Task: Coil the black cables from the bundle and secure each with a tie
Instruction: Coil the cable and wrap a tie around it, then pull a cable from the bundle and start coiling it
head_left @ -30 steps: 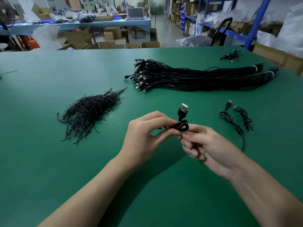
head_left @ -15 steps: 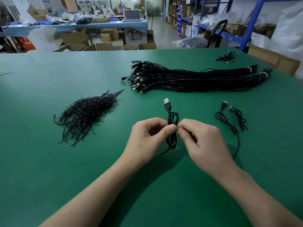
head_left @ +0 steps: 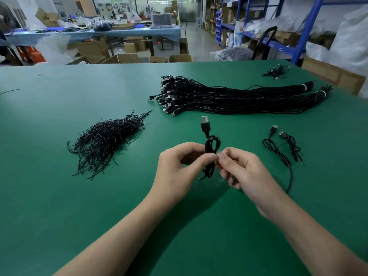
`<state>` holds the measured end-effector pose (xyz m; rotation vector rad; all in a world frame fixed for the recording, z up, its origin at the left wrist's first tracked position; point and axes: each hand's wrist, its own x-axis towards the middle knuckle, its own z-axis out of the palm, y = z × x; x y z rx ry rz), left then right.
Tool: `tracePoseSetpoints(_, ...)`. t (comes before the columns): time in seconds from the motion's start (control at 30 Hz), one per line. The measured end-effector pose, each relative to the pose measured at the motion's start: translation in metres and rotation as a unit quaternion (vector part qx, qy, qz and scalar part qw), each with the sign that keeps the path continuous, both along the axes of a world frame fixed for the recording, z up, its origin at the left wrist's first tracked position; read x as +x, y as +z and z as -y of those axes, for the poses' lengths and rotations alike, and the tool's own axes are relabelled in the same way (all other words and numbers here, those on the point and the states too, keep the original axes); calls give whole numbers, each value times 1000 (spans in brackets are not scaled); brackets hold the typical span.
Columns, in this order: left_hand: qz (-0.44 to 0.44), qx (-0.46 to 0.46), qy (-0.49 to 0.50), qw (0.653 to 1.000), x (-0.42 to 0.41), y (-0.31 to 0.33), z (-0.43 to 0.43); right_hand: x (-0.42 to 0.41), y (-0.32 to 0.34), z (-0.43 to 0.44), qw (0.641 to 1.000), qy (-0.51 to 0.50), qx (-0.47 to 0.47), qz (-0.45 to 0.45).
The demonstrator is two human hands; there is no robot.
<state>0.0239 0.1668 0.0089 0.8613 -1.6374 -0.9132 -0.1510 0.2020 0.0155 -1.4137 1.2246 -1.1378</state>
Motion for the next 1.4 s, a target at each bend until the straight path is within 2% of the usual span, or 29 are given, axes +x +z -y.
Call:
tracePoseSetpoints(0.07, -67, 65, -14, 996, -4, -1, 0, 4, -2, 0, 995, -36, -53, -79)
tracePoseSetpoints(0.13, -104, 100, -28, 989, -6, -2, 0, 8, -2, -2, 994, -18, -58, -89)
tracePoseSetpoints(0.27, -91, 148, -51, 983, -7, -9, 2, 15, 1, -3, 995, -11, -73, -73)
tracePoseSetpoints(0.37, -62, 147, -41, 986, -7, -10, 2, -7, 19, 5, 984, -90, -79, -130)
tracePoseSetpoints(0.43, -37, 147, -35, 988, -5, -12, 3, -38, 34, 15, 953, -185, -80, -226)
tracePoseSetpoints(0.53, -21, 139, -33, 989, -5, -15, 4, -90, 47, 31, 881, -295, -57, -365)
tracePoseSetpoints(0.67, 38, 105, -15, 994, -8, -19, 4, -138, 33, 48, 799, -300, 45, -519)
tracePoseSetpoints(0.77, 110, 51, 24, 992, -7, -15, 15, -149, 28, 49, 768, -264, 115, -572)
tracePoseSetpoints(0.83, 192, 18, 39, 980, -2, -9, 35, -148, 33, 47, 740, -253, 121, -611)
tracePoseSetpoints(0.93, 330, 13, 62, 942, 9, 0, 80, -136, 46, 47, 702, -281, 79, -649)
tracePoseSetpoints(0.97, 366, 14, 77, 927, 12, 3, 97, -129, 50, 48, 700, -285, 49, -653)
tracePoseSetpoints(1.07, 444, 35, 128, 886, 20, 7, 144, -107, 57, 58, 725, -255, -58, -638)
tracePoseSetpoints(1.17, 514, 50, 159, 842, 16, 5, 179, -83, 50, 79, 736, -174, -74, -650)
tracePoseSetpoints(1.27, 523, 46, 173, 833, 4, -1, 201, -62, 36, 100, 762, -98, -49, -638)
tracePoseSetpoints(1.4, 483, 33, 231, 844, -5, -7, 218, -42, 21, 130, 764, -35, -2, -644)
